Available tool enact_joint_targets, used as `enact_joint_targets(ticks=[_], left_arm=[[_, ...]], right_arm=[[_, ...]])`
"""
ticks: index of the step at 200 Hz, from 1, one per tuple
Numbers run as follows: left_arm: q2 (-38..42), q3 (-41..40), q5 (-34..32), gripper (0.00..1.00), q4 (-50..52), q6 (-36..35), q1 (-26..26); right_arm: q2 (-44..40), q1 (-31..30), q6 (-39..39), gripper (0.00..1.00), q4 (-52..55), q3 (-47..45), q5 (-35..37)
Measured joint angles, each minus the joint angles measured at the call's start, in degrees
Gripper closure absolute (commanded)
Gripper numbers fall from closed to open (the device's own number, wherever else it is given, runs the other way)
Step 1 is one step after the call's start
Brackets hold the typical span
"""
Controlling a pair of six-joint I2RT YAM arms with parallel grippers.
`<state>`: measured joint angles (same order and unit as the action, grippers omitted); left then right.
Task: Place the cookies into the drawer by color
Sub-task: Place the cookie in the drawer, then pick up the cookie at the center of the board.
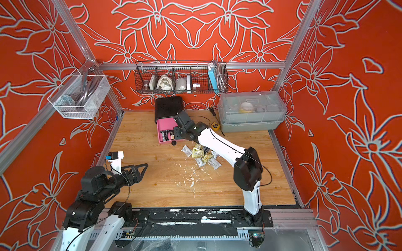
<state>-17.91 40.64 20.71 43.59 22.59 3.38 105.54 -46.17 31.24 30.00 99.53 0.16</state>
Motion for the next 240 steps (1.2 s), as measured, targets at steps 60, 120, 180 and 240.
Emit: enact_joint_targets(ticks=[60, 120, 180, 240], left_arm=[[0.0, 0.0, 0.1, 0.01, 0.0, 0.0, 0.0], [0.0, 0.0, 0.3, 0.01, 0.0, 0.0, -0.1], [0.0, 0.0, 0.4, 0.01, 0.0, 0.0, -0.1], [0.0, 0.0, 0.4, 0.01, 0.0, 0.0, -0.1]], right_arm=[[-13.1, 17.8, -3.3, 0.61, -8.5, -18.2, -12.9], [-5.6, 26.4, -5.0, 0.61, -7.9, -25.7, -17.1], [1.9, 28.5, -6.3, 0.61, -8.4, -25.7, -19.8], [6.6, 28.5, -5.4, 0.61, -12.9, -26.5, -20.2]])
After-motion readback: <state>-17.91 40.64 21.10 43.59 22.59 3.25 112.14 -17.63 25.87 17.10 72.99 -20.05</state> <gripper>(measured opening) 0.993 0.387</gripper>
